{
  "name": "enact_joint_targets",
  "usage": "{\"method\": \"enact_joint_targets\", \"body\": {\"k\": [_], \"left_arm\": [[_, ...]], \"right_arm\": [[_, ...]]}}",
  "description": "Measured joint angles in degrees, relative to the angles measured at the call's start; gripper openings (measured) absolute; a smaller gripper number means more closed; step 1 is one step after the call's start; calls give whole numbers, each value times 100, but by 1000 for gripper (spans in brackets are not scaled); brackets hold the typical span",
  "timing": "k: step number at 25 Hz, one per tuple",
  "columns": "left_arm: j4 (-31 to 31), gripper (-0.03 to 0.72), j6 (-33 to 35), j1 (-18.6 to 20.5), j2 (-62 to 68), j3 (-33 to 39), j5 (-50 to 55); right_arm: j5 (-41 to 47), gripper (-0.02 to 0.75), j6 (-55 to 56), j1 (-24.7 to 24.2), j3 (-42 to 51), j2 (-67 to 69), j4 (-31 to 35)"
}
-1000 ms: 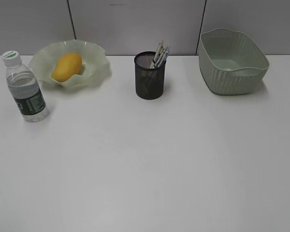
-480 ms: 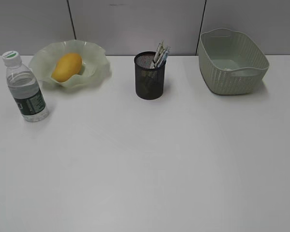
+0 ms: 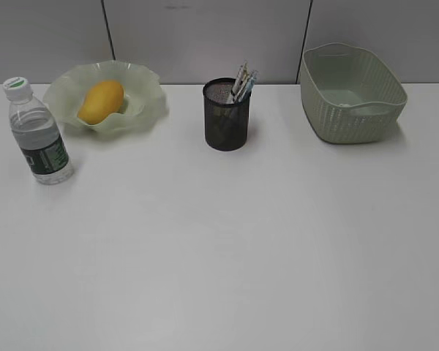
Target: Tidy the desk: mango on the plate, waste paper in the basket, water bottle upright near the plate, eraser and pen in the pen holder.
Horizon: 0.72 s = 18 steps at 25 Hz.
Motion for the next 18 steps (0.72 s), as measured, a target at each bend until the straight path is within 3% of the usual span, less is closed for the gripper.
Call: {"method": "enact_joint_targets", "body": {"k": [18], "left_arm": [[0,428,0,0,0,0,0]], "right_arm": [[0,490,6,0,0,0,2]]}}
